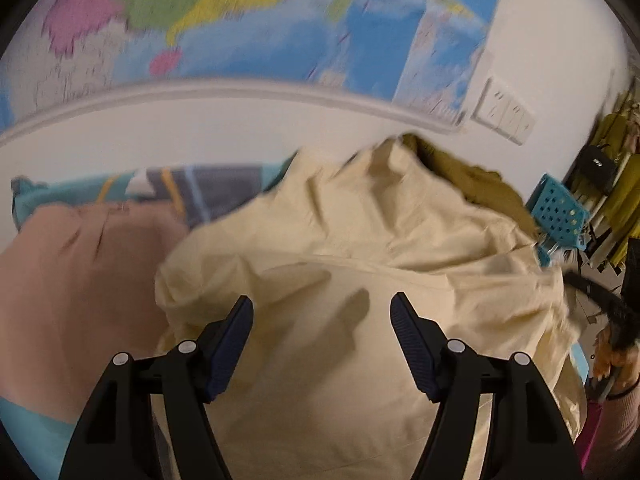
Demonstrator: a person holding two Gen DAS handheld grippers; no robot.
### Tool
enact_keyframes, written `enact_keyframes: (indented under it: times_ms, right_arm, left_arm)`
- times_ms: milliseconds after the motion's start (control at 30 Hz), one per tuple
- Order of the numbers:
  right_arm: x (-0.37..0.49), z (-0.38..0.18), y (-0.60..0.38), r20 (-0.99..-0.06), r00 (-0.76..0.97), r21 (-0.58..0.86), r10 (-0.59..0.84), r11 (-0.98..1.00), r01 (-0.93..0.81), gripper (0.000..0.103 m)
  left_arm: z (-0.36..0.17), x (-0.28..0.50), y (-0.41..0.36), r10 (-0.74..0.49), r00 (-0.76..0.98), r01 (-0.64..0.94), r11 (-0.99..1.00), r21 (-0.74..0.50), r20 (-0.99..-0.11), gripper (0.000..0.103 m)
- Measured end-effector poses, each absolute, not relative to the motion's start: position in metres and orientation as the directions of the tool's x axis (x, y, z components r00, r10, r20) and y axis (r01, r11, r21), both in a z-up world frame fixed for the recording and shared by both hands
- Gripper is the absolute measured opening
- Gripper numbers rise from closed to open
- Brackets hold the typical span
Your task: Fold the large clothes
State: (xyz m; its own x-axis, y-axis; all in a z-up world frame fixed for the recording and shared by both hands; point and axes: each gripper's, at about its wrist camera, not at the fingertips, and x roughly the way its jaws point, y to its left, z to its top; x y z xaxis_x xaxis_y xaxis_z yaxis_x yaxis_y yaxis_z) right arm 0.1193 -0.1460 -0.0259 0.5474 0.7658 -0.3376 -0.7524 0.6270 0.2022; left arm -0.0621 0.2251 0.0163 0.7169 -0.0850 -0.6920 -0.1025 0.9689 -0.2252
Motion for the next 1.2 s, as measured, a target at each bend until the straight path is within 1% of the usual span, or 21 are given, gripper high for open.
enact_keyframes:
  times_ms: [67,100,167,233,333,367,400,433,500,567,633,700,767,833,900,933,1000,1033,1100,1200]
  right_arm:
    - [0.13,-0.027,-0.145,-0.347,0.582,0.184,0.736,0.661,-0.727,0.002]
    - [0.14,-0.035,-0.14,-0.384,0.598,0.169,0.704,0.69,-0.704,0.002]
    - [0.16,-0.059,-0.134,-0.454,0.542,0.237,0.707,0.682,-0.692,0.002]
    - [0.173,-0.083,-0.126,-0.518,0.512,0.25,0.685,0.694,-0.675,0.002]
    - [0.179,-0.101,-0.127,-0.541,0.487,0.285,0.685,0.695,-0.661,0.004]
    - [0.178,-0.101,-0.128,-0.547,0.488,0.283,0.68,0.699,-0.657,0.006]
    - [0.177,-0.098,-0.128,-0.551,0.494,0.274,0.673,0.705,-0.654,0.012]
    - [0.172,-0.096,-0.131,-0.547,0.504,0.27,0.669,0.71,-0.65,0.014]
    - [0.164,-0.087,-0.136,-0.525,0.527,0.262,0.668,0.716,-0.647,0.028]
    - [0.149,-0.07,-0.142,-0.476,0.566,0.227,0.673,0.716,-0.66,0.037]
    - [0.135,-0.056,-0.134,-0.441,0.566,0.195,0.697,0.689,-0.698,0.039]
    - [0.124,-0.05,-0.12,-0.438,0.517,0.168,0.735,0.632,-0.757,0.04]
    - [0.12,-0.054,-0.1,-0.466,0.479,0.136,0.744,0.595,-0.792,0.04]
    - [0.127,-0.067,-0.076,-0.518,0.45,0.115,0.727,0.581,-0.806,0.04]
    - [0.139,-0.082,-0.062,-0.568,0.419,0.13,0.709,0.579,-0.805,0.04]
    - [0.146,-0.089,-0.056,-0.585,0.386,0.163,0.713,0.57,-0.805,0.04]
    - [0.148,-0.09,-0.06,-0.58,0.359,0.204,0.732,0.557,-0.805,0.04]
    - [0.147,-0.085,-0.066,-0.557,0.357,0.222,0.75,0.549,-0.806,0.041]
    - [0.142,-0.073,-0.086,-0.508,0.408,0.226,0.758,0.575,-0.787,0.058]
    - [0.143,-0.068,-0.114,-0.483,0.436,0.269,0.759,0.603,-0.751,0.066]
  left_arm:
    - [0.013,-0.055,0.215,-0.059,0.706,-0.089,0.981,-0.17,-0.706,0.072]
    - [0.007,-0.051,0.212,-0.044,0.689,-0.092,0.985,-0.147,-0.723,0.072]
    - [-0.018,-0.036,0.211,0.002,0.613,-0.121,0.988,-0.092,-0.79,0.072]
    - [-0.037,-0.024,0.216,0.039,0.545,-0.152,0.987,-0.053,-0.837,0.072]
    - [-0.053,-0.016,0.22,0.048,0.528,-0.139,0.99,-0.03,-0.848,0.073]
    - [-0.053,-0.015,0.221,0.05,0.529,-0.136,0.99,-0.026,-0.847,0.074]
    - [-0.053,-0.015,0.221,0.054,0.527,-0.133,0.991,-0.019,-0.848,0.074]
    - [-0.051,-0.016,0.221,0.063,0.532,-0.137,0.99,-0.013,-0.844,0.073]
    - [-0.041,-0.025,0.221,0.078,0.572,-0.138,0.99,-0.002,-0.816,0.073]
    - [-0.028,-0.039,0.223,0.063,0.619,-0.134,0.991,-0.026,-0.783,0.072]
    - [-0.017,-0.051,0.223,0.046,0.651,-0.113,0.993,-0.037,-0.757,0.072]
    - [-0.011,-0.058,0.217,0.024,0.663,-0.073,0.997,-0.033,-0.749,0.072]
    - [-0.012,-0.062,0.208,0.015,0.656,-0.038,0.999,-0.014,-0.755,0.073]
    - [-0.023,-0.059,0.201,0.056,0.627,-0.041,0.998,0.039,-0.777,0.073]
    - [-0.039,-0.055,0.202,0.073,0.58,-0.043,0.997,0.059,-0.811,0.073]
    - [-0.046,-0.053,0.204,0.091,0.561,-0.056,0.996,0.072,-0.823,0.073]
    - [-0.049,-0.055,0.205,0.097,0.561,-0.059,0.995,0.077,-0.822,0.073]
    - [-0.046,-0.057,0.205,0.106,0.568,-0.062,0.994,0.086,-0.816,0.073]
    - [-0.035,-0.063,0.201,0.096,0.593,-0.051,0.995,0.082,-0.799,0.073]
    - [-0.012,-0.073,0.179,0.021,0.647,0.032,0.998,0.055,-0.762,0.073]
